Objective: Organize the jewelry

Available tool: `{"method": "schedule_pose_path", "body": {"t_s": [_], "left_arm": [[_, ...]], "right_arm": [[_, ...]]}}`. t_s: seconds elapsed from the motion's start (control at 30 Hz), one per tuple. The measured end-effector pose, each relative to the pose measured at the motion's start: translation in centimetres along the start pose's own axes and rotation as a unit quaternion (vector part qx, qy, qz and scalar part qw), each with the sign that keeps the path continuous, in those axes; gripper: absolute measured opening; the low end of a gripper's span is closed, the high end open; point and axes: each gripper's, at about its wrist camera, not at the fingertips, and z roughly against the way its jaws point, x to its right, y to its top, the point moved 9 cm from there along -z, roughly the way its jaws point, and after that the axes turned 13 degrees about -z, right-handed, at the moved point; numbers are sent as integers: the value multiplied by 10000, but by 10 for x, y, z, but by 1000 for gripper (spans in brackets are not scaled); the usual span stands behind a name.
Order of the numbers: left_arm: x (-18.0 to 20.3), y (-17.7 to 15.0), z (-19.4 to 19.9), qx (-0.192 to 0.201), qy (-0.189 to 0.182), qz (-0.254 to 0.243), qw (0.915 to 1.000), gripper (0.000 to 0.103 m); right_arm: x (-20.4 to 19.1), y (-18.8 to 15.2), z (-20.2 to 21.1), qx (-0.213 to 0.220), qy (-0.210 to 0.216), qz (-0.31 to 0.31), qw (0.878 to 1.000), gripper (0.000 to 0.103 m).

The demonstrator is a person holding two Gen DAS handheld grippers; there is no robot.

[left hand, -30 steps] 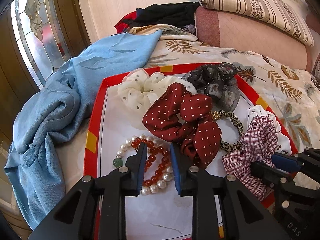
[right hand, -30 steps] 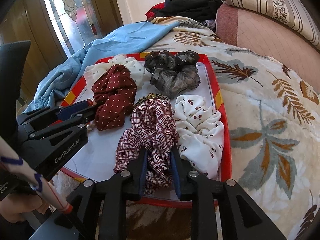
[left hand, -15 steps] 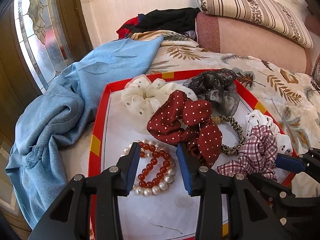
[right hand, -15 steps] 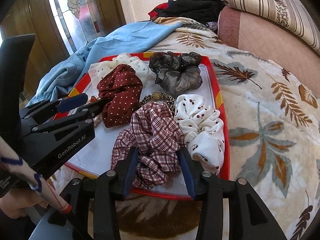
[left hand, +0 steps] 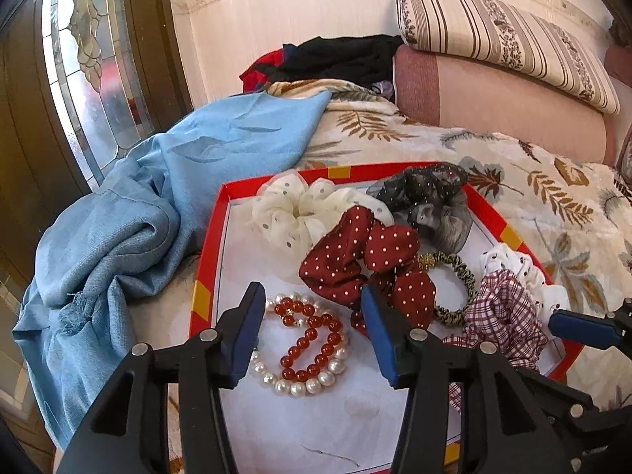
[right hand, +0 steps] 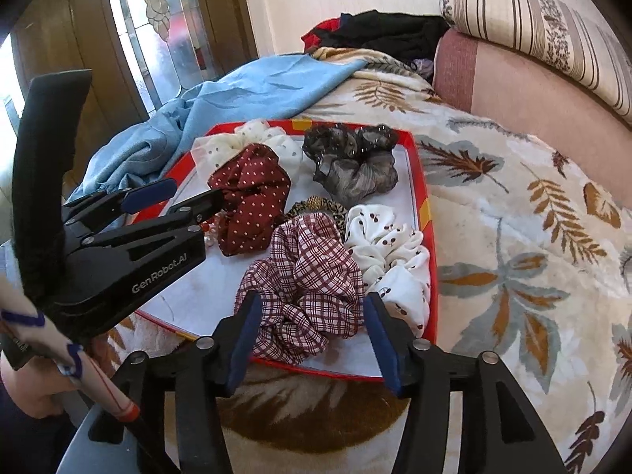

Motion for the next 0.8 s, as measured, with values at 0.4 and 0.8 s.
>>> {"method": "schedule_pose_path", "body": {"t_s": [0.4, 0.8], "left_arm": [[-5, 11, 15, 361, 25, 172, 9992, 57], [9, 23, 28, 648, -70, 88, 9978, 75]], "right_arm": [[20, 21, 33, 650, -686, 13, 9955, 89], [59, 40, 61, 1152, -2025, -100, 9724, 95]]}}
